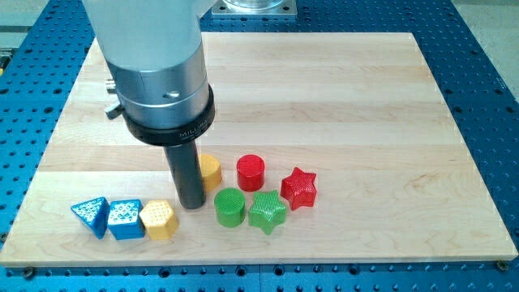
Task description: Move the triangle above the cube
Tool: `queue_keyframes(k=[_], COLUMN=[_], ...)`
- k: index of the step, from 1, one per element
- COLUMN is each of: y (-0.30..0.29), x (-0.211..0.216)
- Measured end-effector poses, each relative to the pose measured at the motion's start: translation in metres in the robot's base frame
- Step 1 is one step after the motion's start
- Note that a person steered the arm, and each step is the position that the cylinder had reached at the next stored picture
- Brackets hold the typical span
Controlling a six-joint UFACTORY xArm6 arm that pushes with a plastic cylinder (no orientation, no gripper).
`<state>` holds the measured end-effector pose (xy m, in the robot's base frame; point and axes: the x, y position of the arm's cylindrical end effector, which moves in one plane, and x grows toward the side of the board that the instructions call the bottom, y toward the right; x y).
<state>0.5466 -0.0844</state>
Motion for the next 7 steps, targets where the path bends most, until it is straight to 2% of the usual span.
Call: queue_keyframes(k=[2,4,7], y=[-0.011,-0.114,-0.207], x=[0.0,-0.005,0.006])
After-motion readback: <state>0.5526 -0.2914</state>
